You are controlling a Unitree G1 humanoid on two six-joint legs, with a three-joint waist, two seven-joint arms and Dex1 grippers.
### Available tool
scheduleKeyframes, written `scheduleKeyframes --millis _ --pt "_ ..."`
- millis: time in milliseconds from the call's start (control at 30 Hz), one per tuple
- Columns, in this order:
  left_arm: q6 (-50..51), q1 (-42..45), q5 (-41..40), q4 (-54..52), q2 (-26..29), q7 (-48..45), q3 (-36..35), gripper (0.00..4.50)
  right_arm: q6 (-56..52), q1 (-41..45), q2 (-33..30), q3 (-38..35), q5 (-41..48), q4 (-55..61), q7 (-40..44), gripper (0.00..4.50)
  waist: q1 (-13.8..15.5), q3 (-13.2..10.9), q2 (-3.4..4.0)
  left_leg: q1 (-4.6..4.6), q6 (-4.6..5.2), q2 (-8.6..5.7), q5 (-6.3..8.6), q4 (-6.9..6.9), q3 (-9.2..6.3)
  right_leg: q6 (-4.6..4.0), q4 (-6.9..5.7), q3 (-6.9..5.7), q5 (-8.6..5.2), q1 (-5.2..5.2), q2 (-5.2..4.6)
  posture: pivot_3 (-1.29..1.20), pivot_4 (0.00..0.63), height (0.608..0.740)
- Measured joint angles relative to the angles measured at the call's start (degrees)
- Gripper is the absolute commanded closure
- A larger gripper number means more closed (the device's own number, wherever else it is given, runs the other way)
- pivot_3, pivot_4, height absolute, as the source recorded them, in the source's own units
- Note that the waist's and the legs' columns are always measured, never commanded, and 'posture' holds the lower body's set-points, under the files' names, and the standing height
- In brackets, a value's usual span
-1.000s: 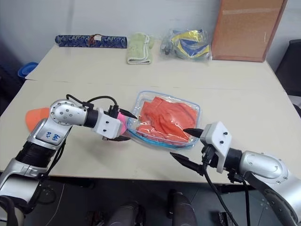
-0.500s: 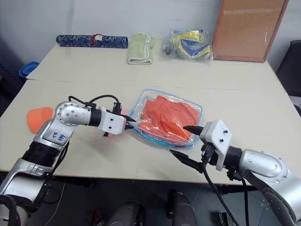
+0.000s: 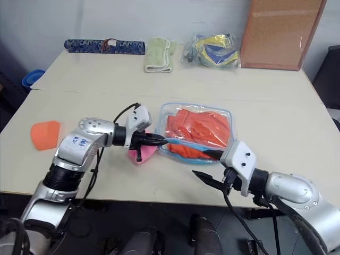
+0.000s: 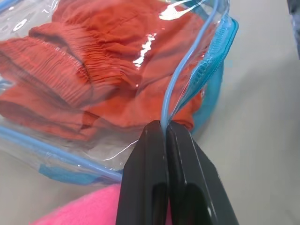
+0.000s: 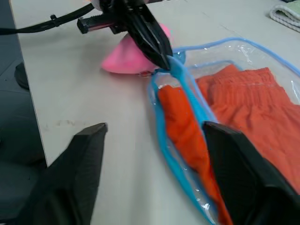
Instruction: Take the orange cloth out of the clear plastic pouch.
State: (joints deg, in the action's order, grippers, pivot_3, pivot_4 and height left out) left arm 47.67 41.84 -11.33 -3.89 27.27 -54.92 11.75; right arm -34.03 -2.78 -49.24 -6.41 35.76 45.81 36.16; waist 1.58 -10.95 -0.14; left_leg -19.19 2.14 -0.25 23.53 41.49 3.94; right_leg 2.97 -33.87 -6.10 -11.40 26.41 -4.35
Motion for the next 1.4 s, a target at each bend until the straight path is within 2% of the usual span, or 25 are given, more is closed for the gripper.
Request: scheduleKeyframes --millis 33,67,100,233,500,600,733,1033,1400 --pt "1.8 0.0 0.0 -0.5 -1.7 2.4 0.0 4.5 0.7 -0.1 0.0 3.0 -4.4 -0.2 -0.8 2.66 0.0 0.0 0.0 0.01 -0.01 0.0 -0.01 0.0 0.01 0.0 0.0 0.0 0.0 -0.01 -0.02 0.0 0.15 0.74" --pt "2.2 0.0 -0.1 -0.7 -2.0 2.9 0.1 4.5 0.9 -0.1 0.0 3.9 -5.3 -0.3 -0.9 2.86 0.0 0.0 0.0 0.0 -0.02 0.0 -0.01 0.0 0.02 0.0 -0.01 0.01 0.0 0.01 -0.04 0.0 0.15 0.74" --pt "2.5 0.0 -0.2 -0.8 -2.0 3.2 0.1 4.5 1.1 -0.2 0.0 4.2 -5.8 -0.4 -0.9 2.86 0.0 0.0 0.0 0.02 -0.04 0.0 -0.02 0.0 0.02 0.0 -0.01 0.01 0.0 0.02 -0.04 0.0 0.15 0.74" --pt "2.3 0.0 -0.3 -2.4 -3.1 4.8 1.3 4.5 6.0 4.7 0.0 13.1 -23.1 -8.4 -5.9 2.86 -0.2 0.0 -0.02 0.03 -0.1 -0.01 -0.05 0.0 0.06 -0.01 -0.03 0.03 0.0 0.02 -0.08 0.0 0.15 0.74" --pt "1.9 0.0 -0.3 -2.4 -3.3 6.4 2.3 4.5 11.8 10.4 2.7 17.3 -35.6 -18.7 -7.7 2.86 -0.1 0.0 -0.02 0.02 -0.18 0.0 -0.1 0.0 0.02 -0.02 -0.03 -0.01 -0.01 0.02 -0.07 0.0 0.15 0.74" --pt "1.6 0.0 -0.5 -2.5 -3.6 6.7 2.3 4.5 13.4 12.3 3.7 17.4 -37.9 -22.3 -7.7 2.27 -0.2 0.0 -0.02 0.02 -0.19 0.01 -0.11 0.0 0.02 -0.02 -0.02 -0.01 -0.01 0.03 -0.07 0.0 0.15 0.74" --pt "1.3 0.0 -0.8 -2.5 -3.7 6.9 2.4 4.5 15.2 13.3 4.6 17.5 -40.3 -24.8 -7.0 0.95 -0.2 0.0 -0.02 0.02 -0.21 0.01 -0.12 0.0 0.02 -0.02 -0.02 -0.01 -0.01 0.02 -0.08 0.0 0.15 0.74" --pt "1.2 0.0 -1.8 -2.6 -3.8 7.8 2.4 4.5 19.0 14.4 5.5 17.6 -45.2 -28.7 -6.0 0.95 -0.2 0.0 -0.02 0.02 -0.23 0.02 -0.12 0.0 0.02 -0.02 -0.03 0.0 -0.01 0.02 -0.09 0.0 0.15 0.74" --pt "1.2 0.1 -2.0 -3.6 -3.8 7.9 2.6 4.5 18.9 16.8 9.6 17.4 -45.5 -30.6 -3.4 0.95 -0.3 0.0 -0.02 0.03 -0.25 0.02 -0.14 0.0 0.02 -0.02 -0.03 0.0 -0.01 0.02 -0.09 0.0 0.15 0.74"
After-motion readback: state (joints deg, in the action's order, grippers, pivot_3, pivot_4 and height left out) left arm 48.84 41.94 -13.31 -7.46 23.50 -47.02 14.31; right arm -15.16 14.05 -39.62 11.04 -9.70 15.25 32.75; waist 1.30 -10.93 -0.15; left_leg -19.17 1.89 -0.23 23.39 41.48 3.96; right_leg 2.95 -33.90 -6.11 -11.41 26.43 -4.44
